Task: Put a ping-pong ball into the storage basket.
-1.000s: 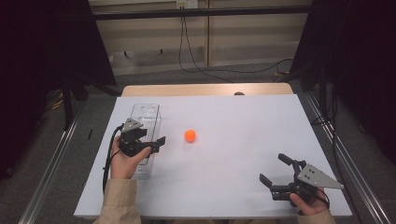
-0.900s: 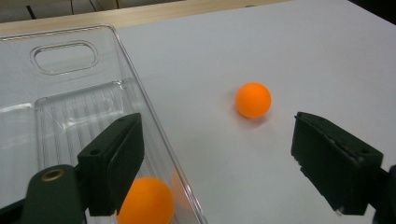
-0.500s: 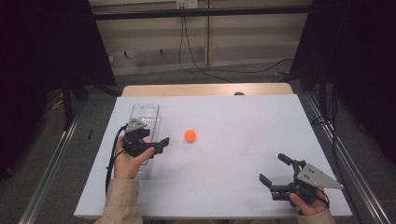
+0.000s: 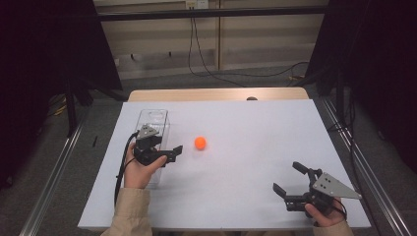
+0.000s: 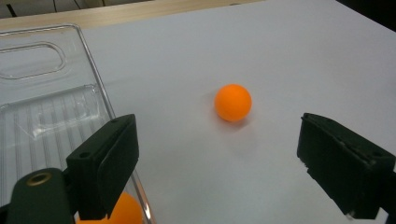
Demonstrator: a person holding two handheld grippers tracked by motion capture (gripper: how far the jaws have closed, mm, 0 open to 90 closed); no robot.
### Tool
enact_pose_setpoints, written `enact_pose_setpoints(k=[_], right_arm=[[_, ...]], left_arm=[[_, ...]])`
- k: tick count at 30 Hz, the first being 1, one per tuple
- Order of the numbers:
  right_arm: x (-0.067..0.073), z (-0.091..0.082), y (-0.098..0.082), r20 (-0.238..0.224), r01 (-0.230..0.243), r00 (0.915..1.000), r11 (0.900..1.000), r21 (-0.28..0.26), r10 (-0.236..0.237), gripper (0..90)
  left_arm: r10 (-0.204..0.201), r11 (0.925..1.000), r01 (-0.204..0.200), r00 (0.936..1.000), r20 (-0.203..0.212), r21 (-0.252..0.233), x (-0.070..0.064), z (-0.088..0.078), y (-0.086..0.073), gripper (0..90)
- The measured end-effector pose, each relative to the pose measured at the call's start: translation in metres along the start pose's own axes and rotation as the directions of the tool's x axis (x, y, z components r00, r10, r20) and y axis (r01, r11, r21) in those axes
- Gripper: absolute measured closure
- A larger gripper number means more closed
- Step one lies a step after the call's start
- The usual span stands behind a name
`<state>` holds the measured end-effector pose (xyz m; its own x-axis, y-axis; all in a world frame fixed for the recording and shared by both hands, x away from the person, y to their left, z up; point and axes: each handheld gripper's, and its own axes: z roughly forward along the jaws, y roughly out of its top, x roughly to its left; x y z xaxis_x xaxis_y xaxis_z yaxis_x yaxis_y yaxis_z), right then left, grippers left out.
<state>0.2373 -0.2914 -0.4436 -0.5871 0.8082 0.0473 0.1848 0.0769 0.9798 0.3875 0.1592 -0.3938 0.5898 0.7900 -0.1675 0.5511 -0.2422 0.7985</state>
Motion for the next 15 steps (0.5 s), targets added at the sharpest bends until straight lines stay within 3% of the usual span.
enact_pose_setpoints(k=[15], right_arm=[[0.0016,0.0003,-0.0001,-0.006,0.012,0.9999,1.0,0.006,-0.012,2.1]], left_arm=[[0.0,1.0,0.0,1.0,0.007,-0.001,-0.0059,0.0037,0.0009,11.6]])
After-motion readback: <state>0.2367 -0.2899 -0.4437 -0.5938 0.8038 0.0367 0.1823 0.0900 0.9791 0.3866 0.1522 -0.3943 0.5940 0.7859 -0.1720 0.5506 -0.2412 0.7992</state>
